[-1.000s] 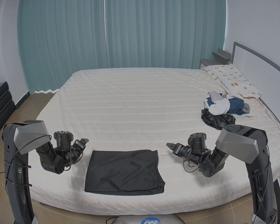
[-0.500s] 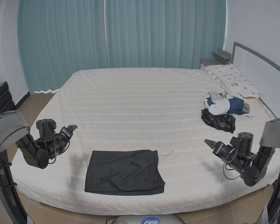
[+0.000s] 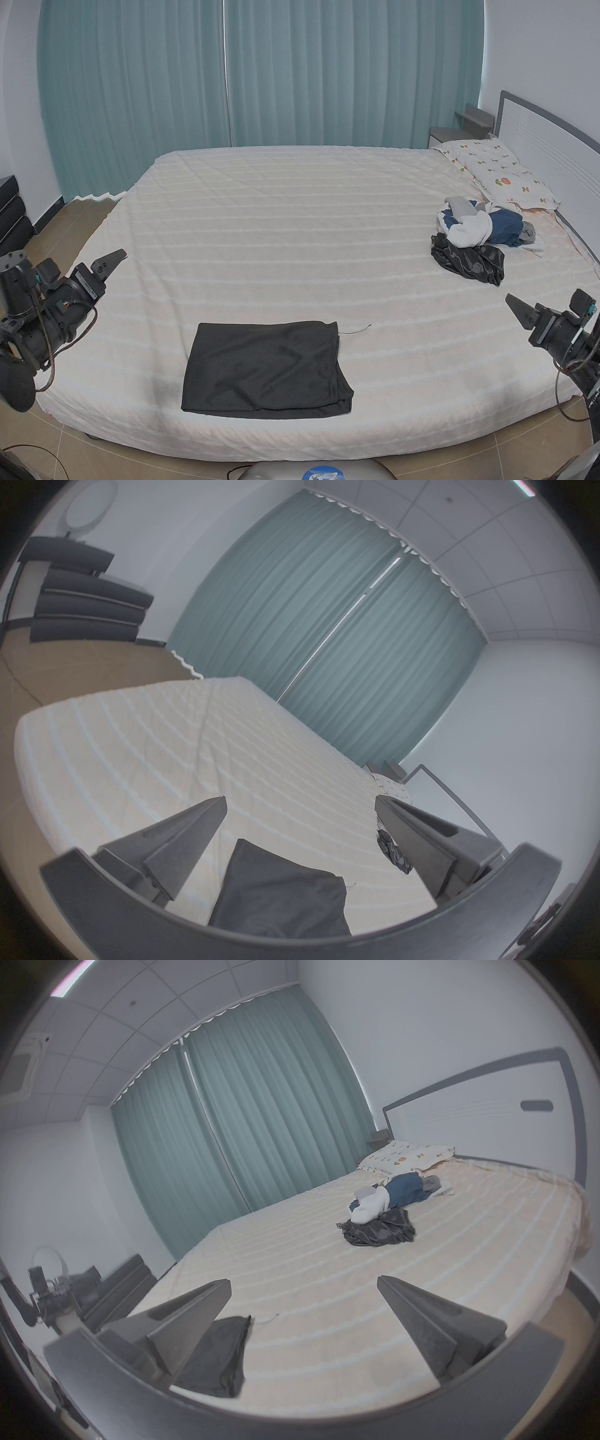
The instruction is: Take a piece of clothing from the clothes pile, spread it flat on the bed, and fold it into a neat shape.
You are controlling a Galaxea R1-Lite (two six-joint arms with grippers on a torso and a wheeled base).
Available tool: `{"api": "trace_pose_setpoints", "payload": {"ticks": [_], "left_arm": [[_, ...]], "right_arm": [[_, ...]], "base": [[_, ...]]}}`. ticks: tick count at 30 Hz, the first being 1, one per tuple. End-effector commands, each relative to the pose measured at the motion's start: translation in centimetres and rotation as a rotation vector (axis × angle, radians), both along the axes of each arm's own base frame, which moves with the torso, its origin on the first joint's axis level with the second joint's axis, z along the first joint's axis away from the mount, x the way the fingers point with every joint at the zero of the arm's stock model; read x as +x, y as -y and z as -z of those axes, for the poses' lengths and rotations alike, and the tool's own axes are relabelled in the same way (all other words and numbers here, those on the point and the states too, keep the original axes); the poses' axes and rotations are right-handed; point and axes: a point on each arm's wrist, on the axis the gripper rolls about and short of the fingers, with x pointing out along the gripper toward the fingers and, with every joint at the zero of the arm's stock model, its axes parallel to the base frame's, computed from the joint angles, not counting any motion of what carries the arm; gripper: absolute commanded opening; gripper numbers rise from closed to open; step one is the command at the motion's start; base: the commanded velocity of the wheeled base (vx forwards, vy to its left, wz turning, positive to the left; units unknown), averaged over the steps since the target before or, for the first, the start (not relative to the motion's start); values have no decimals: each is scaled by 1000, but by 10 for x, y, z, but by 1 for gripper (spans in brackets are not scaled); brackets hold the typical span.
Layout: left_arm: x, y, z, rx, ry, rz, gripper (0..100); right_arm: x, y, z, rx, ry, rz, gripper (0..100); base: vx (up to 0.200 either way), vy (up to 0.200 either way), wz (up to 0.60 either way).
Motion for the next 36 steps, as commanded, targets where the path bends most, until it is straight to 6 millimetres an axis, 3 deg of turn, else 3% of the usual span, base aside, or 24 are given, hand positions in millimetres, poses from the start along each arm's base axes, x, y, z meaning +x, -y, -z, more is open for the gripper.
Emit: {"api": "trace_pose_setpoints", "payload": {"ticks": [1, 8, 17, 25, 30, 36], "left_arm": [[-94, 2, -10, 134, 178, 30, 100], [-131, 3, 0, 210, 212, 29, 100], [-176, 4, 9, 346, 218, 30, 100], [-193, 5, 18, 369, 206, 48, 100], [-201, 5, 24, 384, 241, 44, 100], [-213, 5, 36, 460, 220, 55, 100]], "right_arm": [[-95, 11, -12, -162, 116, -22, 100], [-143, 19, 1, -294, 93, 93, 100], [-195, 18, 21, -358, 38, 79, 100], [-198, 19, 37, -367, 24, 121, 100], [-199, 21, 30, -375, 23, 175, 100], [-199, 22, 38, -381, -30, 244, 100]], "base": [[0, 0, 0], [0, 0, 0], [0, 0, 0], [0, 0, 0], [0, 0, 0], [0, 0, 0]]}}
